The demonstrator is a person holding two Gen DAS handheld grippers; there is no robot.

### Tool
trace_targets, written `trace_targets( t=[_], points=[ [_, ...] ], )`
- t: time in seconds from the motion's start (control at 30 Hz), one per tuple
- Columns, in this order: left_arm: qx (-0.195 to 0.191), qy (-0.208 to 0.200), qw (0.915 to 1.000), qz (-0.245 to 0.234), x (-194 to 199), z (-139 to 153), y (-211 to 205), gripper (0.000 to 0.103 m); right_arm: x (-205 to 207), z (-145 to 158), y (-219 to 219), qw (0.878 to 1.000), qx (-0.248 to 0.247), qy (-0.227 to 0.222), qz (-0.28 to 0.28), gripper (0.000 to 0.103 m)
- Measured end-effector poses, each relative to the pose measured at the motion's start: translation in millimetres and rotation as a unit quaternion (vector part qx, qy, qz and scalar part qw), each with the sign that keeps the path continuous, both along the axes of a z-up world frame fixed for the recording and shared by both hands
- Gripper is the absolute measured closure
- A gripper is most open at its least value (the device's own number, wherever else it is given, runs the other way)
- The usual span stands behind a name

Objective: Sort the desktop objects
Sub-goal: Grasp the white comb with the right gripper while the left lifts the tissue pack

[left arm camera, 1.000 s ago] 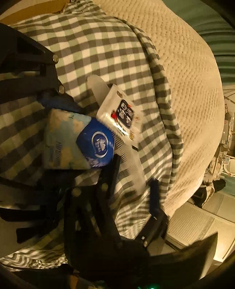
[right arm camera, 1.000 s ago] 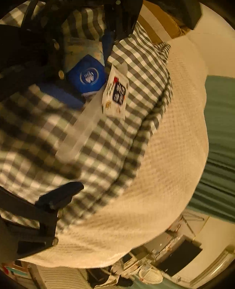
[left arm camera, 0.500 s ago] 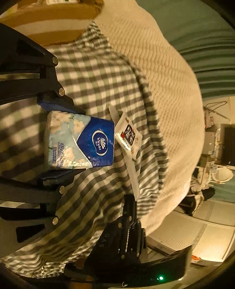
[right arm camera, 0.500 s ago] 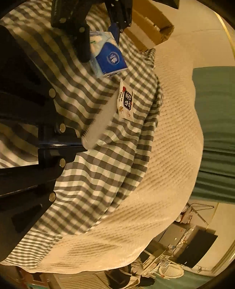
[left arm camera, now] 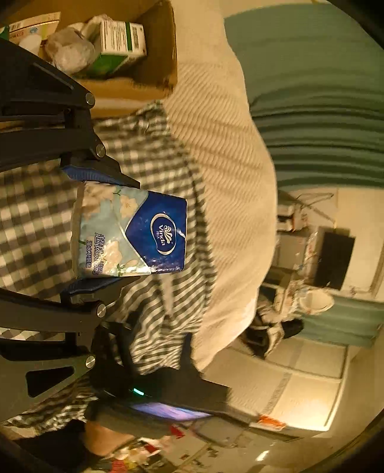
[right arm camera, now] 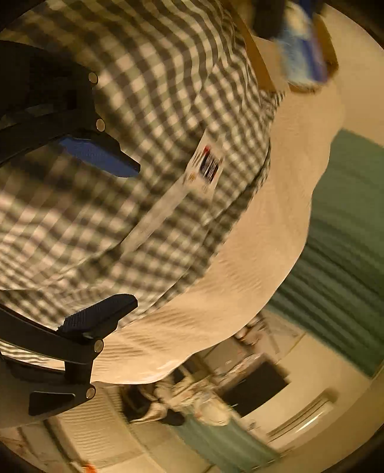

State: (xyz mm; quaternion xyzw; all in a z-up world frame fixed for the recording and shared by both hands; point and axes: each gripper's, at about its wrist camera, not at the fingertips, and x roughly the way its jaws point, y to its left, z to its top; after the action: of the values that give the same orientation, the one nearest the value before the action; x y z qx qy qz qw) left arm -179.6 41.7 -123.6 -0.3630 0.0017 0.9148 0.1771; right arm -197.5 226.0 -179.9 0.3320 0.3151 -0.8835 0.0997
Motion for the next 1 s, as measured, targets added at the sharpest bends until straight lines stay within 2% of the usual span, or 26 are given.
trace_targets(
  t=[0.1, 0.23, 0.33, 0.37, 0.47, 0.5, 0.6, 0.67, 0.8, 0.87, 1.0],
  points=[
    [0.02, 0.009, 0.9995, 0.022, -1.1, 8.7, -14.4, 0.05, -9.7, -10.8, -23.0, 0.999, 0.03, 0.005, 0.027, 0.022],
    [0.038, 0.023, 0.9979, 0.047, -4.6, 18.1, -35.3, 0.05, -33.6, -24.8, -51.2, 0.997, 0.052, -0.01, 0.059, 0.022],
    [0.048, 0.028, 0.9967, 0.06, -10.6, 23.7, -44.8, 0.05, -57.6, -34.6, -69.1, 0.994, 0.091, 0.0, 0.063, 0.022],
    [0.048, 0.029, 0.9964, 0.063, -12.8, 24.9, -45.5, 0.05, -65.4, -40.2, -76.3, 0.992, 0.111, 0.003, 0.067, 0.026],
    [0.049, 0.031, 0.9958, 0.071, -20.5, 27.0, -51.3, 0.05, -82.8, -56.5, -86.4, 0.987, 0.153, -0.003, 0.039, 0.095],
    [0.05, 0.032, 0.9956, 0.073, -21.4, 27.4, -53.7, 0.05, -87.5, -59.1, -84.3, 0.988, 0.154, -0.002, 0.026, 0.096],
    [0.054, 0.036, 0.9949, 0.077, -21.4, 29.7, -57.6, 0.05, -90.6, -42.2, -66.7, 0.996, 0.086, -0.009, 0.013, 0.096],
    [0.057, 0.039, 0.9945, 0.078, -20.6, 29.6, -60.0, 0.05, -93.3, -21.4, -43.6, 0.999, 0.005, -0.032, -0.01, 0.096],
    [0.066, 0.042, 0.9939, 0.078, -13.0, 33.7, -60.5, 0.05, -90.1, 7.3, -3.6, 0.991, -0.112, -0.065, -0.045, 0.096],
    [0.067, 0.048, 0.9937, 0.076, -6.0, 38.2, -61.2, 0.05, -86.0, 15.1, 6.2, 0.986, -0.143, -0.071, -0.049, 0.096],
    [0.066, 0.069, 0.9924, 0.078, 9.3, 51.1, -66.4, 0.05, -69.7, 24.5, 3.3, 0.987, -0.148, -0.062, -0.032, 0.096]
  ],
)
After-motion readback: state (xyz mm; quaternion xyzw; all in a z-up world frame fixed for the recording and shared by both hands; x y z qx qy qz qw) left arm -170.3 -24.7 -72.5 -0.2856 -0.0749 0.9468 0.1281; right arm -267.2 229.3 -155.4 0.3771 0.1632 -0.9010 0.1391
